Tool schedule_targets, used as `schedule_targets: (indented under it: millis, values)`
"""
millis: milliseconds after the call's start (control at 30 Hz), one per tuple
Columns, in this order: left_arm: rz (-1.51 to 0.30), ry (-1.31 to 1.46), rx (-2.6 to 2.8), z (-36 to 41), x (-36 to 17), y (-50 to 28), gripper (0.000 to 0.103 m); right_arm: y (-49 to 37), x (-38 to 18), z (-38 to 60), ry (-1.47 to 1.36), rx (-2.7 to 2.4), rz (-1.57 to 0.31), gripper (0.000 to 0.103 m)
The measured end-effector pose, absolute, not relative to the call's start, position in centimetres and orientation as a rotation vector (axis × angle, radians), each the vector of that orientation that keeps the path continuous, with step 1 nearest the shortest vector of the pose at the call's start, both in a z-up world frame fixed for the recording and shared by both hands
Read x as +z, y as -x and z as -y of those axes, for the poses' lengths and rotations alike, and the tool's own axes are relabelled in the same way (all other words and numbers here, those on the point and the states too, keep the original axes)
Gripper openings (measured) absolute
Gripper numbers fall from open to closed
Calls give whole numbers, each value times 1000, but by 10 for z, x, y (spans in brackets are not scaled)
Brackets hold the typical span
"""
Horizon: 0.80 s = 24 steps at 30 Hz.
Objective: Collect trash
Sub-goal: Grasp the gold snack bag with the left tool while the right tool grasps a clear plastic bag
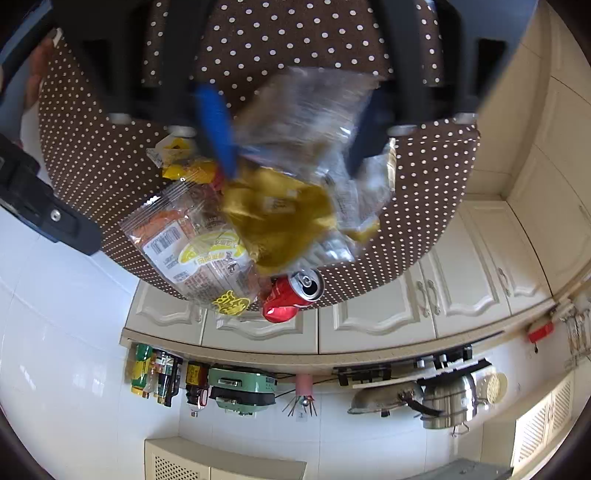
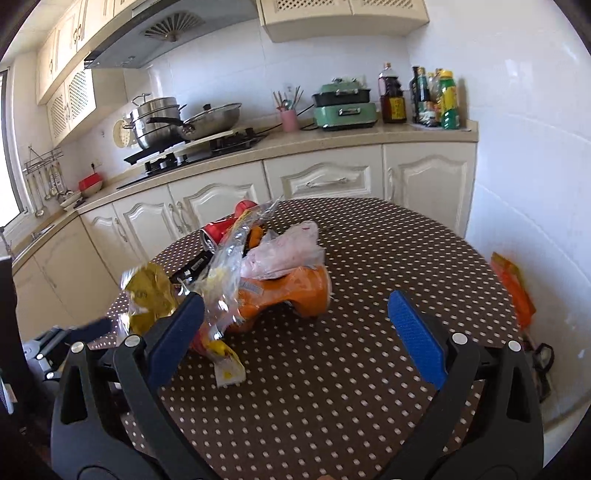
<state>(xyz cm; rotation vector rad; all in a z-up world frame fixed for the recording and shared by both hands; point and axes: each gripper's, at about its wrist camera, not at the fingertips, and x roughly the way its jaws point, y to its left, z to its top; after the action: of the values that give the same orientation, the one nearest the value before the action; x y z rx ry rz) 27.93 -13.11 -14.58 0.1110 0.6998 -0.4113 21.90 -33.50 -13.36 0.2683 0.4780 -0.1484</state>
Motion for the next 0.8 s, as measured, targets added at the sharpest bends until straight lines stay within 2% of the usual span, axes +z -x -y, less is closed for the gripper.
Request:
schedule_targets:
  millis: [67, 200, 267, 333, 367, 400, 433, 467, 500, 533, 633, 800]
  values:
    - [-700, -69, -430, 125, -145, -282, 31, -232, -131, 333, -262, -119, -486, 97]
    - [-675, 8, -447, 111, -140, -281, 20, -266, -134, 323, -232, -59, -550, 97]
    - [-651, 40, -455, 103, -134, -277, 16, -280, -136, 319, -233, -41, -577, 90]
    - [-631, 65, -462, 97, -127, -274, 14, -291, -139, 316, -227, -33, -608, 74]
    - [-623, 75, -464, 93, -125, -273, 14, -294, -142, 316, -231, -27, -619, 71]
    - [-616, 80, -462, 91, -123, -271, 14, -298, -144, 315, -234, -17, -635, 59]
    - [-602, 87, -456, 87, -119, -269, 14, -301, -146, 314, -243, 2, -649, 32]
    - [-595, 95, -456, 84, -117, -269, 14, -300, -147, 313, -253, 16, -653, 24]
    - [-587, 103, -455, 81, -115, -268, 14, -298, -147, 312, -255, 27, -650, 22]
    - [-582, 109, -453, 79, -115, -266, 14, -295, -146, 310, -251, 33, -641, 15]
    - [-570, 135, -443, 70, -112, -261, 14, -279, -133, 305, -233, 22, -582, 6]
    - [-539, 170, -426, 51, -103, -250, 13, -248, -106, 297, -183, -48, -467, 4]
